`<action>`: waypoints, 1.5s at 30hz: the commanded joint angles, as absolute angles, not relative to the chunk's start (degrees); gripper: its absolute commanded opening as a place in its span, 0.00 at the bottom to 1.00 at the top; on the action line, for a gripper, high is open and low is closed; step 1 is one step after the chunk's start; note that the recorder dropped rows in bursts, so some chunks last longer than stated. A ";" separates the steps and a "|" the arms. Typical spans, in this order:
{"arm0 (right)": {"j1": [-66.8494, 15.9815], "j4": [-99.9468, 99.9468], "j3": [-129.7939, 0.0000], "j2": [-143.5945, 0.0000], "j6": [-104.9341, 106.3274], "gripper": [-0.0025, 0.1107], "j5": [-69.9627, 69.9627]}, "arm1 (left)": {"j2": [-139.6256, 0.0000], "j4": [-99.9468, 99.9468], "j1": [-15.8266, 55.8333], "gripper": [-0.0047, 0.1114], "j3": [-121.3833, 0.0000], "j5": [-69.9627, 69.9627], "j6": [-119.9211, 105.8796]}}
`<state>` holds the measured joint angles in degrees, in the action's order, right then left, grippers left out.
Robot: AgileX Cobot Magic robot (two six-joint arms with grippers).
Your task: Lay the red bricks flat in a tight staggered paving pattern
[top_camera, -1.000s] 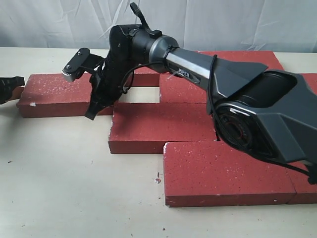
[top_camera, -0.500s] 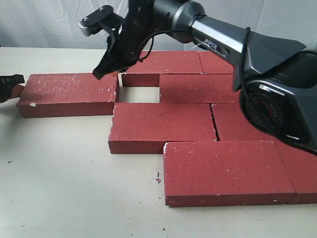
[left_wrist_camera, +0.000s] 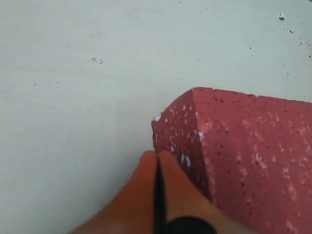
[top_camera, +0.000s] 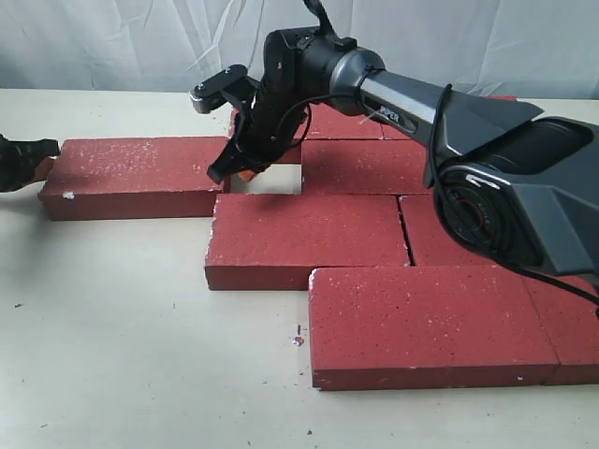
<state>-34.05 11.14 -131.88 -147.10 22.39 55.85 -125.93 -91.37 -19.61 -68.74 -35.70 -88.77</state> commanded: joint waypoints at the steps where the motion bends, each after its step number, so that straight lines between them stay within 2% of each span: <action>1: -34.02 12.12 -131.76 -146.31 22.70 0.01 52.30 | -125.92 -91.44 -18.66 0.04 -68.77 -37.24 -90.69; 26: -34.99 19.86 -131.76 -145.96 27.32 0.01 56.78 | -125.16 -88.39 -18.77 0.04 -68.77 -37.94 -91.19; 36: -33.66 5.59 -131.76 -145.00 20.53 0.01 53.56 | -125.16 -88.75 -18.66 0.04 -68.77 -39.25 -91.19; 45: -33.06 6.14 -131.76 -140.75 20.43 0.01 58.52 | -125.16 -89.18 -18.66 0.04 -68.77 -39.25 -91.19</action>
<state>-33.26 6.68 -131.88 -143.15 20.56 57.20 -125.82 -88.51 -18.89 -68.88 -38.54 -91.06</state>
